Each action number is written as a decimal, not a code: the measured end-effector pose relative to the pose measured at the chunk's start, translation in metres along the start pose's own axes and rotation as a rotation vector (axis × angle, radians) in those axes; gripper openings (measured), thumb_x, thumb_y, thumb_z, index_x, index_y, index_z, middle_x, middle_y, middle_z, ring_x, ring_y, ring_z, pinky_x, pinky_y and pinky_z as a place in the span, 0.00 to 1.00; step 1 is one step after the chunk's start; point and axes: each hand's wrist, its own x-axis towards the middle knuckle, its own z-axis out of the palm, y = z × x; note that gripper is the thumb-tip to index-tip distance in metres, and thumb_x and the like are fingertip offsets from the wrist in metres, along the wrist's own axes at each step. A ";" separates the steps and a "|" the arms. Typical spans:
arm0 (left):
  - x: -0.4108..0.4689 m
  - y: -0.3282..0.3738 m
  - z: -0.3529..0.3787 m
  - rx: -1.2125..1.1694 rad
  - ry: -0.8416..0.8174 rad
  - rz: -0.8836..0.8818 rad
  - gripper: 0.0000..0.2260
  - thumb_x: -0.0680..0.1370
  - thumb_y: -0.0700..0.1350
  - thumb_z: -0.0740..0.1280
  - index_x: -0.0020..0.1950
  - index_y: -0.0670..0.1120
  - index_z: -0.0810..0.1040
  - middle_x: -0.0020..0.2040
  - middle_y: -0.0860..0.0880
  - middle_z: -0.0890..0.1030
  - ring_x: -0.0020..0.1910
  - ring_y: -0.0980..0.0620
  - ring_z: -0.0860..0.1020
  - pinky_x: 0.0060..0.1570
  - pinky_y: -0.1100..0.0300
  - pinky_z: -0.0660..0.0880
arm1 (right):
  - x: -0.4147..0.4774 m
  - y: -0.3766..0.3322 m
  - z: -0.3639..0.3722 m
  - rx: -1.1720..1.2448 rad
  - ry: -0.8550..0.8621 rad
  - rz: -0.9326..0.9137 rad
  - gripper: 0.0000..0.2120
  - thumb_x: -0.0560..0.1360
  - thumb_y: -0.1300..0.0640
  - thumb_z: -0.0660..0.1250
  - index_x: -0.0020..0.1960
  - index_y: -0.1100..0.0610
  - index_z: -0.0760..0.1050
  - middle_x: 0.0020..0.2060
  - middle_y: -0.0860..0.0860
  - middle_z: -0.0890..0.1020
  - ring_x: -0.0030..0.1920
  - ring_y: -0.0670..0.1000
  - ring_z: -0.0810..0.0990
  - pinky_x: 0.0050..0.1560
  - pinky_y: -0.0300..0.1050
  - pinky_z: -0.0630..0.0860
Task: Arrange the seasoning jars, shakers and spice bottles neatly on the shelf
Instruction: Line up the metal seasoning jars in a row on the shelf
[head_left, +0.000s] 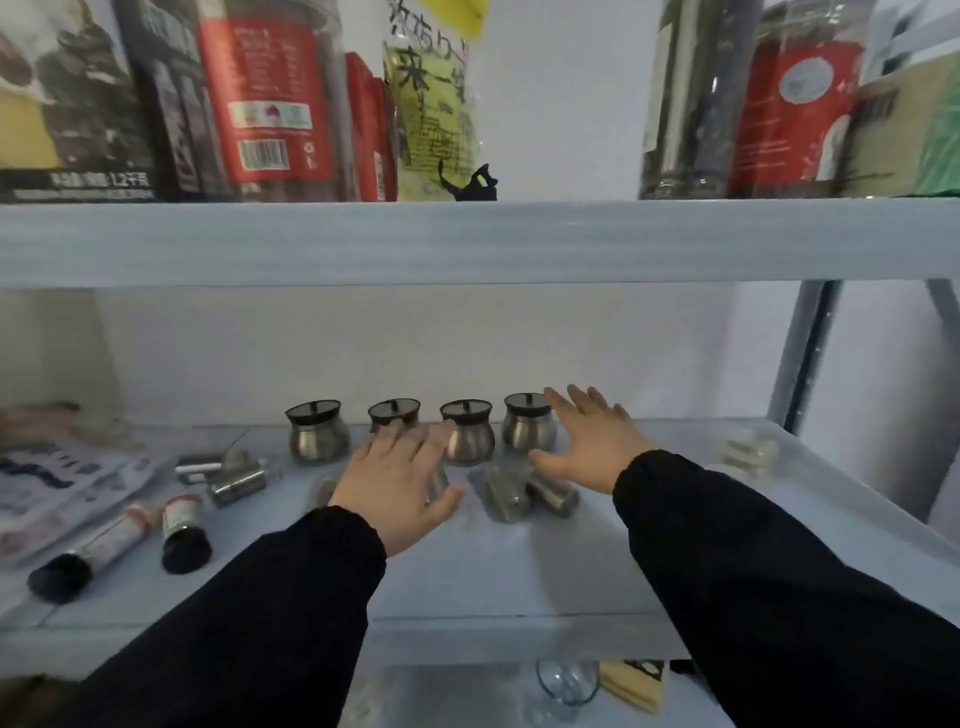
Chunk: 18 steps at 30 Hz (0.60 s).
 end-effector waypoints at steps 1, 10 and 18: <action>-0.005 -0.009 -0.001 -0.003 -0.003 -0.018 0.34 0.74 0.70 0.45 0.78 0.59 0.45 0.77 0.50 0.62 0.76 0.41 0.56 0.73 0.45 0.55 | 0.011 -0.004 0.002 -0.002 -0.002 -0.022 0.47 0.65 0.25 0.53 0.78 0.44 0.44 0.79 0.52 0.51 0.78 0.56 0.49 0.74 0.60 0.50; -0.030 -0.093 -0.001 0.061 0.047 -0.112 0.34 0.75 0.70 0.48 0.78 0.57 0.51 0.74 0.48 0.69 0.74 0.39 0.62 0.69 0.41 0.63 | 0.090 -0.011 0.013 0.044 -0.195 0.109 0.28 0.75 0.35 0.58 0.72 0.44 0.62 0.71 0.58 0.68 0.67 0.60 0.68 0.64 0.54 0.68; 0.003 -0.074 0.008 0.043 0.056 0.023 0.34 0.75 0.69 0.44 0.78 0.58 0.45 0.76 0.50 0.65 0.76 0.42 0.57 0.72 0.47 0.56 | 0.080 -0.012 0.011 -0.002 -0.131 0.097 0.13 0.80 0.47 0.54 0.59 0.48 0.71 0.51 0.57 0.79 0.48 0.58 0.75 0.47 0.49 0.71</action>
